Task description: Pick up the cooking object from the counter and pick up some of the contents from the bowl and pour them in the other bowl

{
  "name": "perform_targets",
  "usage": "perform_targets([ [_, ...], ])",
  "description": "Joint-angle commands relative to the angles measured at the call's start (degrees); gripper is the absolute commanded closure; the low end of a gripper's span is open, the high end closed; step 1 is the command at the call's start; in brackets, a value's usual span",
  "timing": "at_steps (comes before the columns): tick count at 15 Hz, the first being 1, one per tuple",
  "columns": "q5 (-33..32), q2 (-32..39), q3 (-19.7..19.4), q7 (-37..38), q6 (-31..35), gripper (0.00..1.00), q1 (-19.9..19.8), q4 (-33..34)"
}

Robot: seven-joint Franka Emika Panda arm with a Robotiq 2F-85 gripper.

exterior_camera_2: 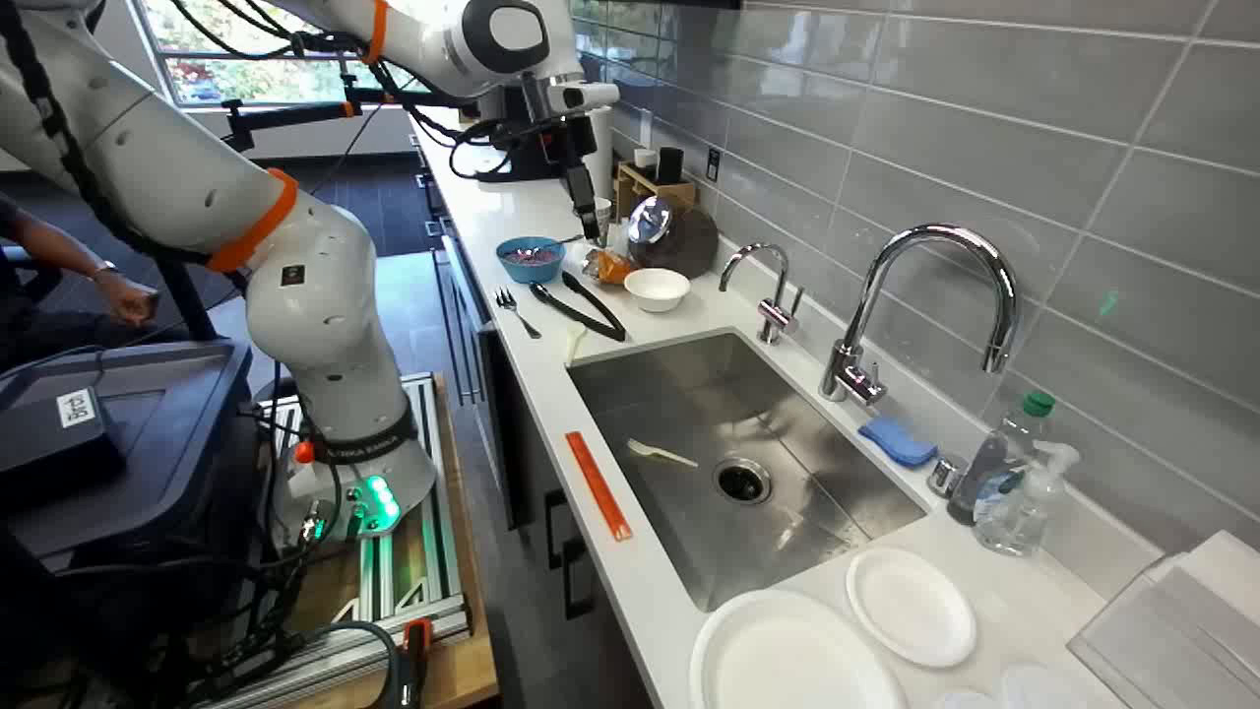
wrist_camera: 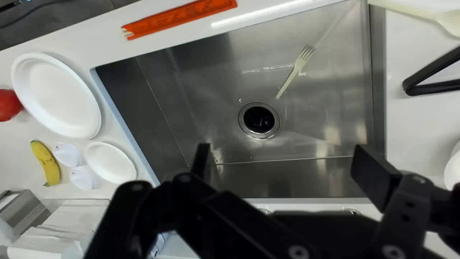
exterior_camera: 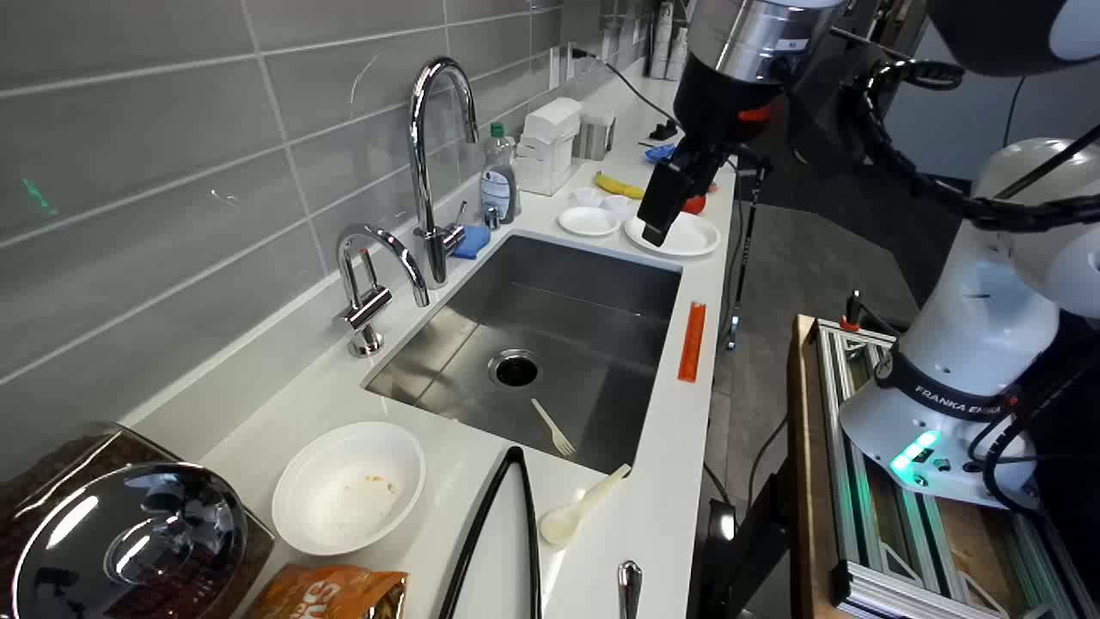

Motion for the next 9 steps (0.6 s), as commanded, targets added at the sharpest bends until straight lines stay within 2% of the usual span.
perform_targets([
  [1, -1.5, 0.7, -1.8, 1.2, -0.2, 0.00, 2.0, 0.1],
  [6, -1.5, 0.7, -1.8, 1.2, -0.2, 0.00, 2.0, 0.1],
  [8, -2.4, 6.5, -0.3, -3.3, 1.7, 0.00, 4.4, 2.5],
  [9, -2.1, 9.2, 1.3, -2.9, 3.5, 0.00, 5.6, 3.3],
])
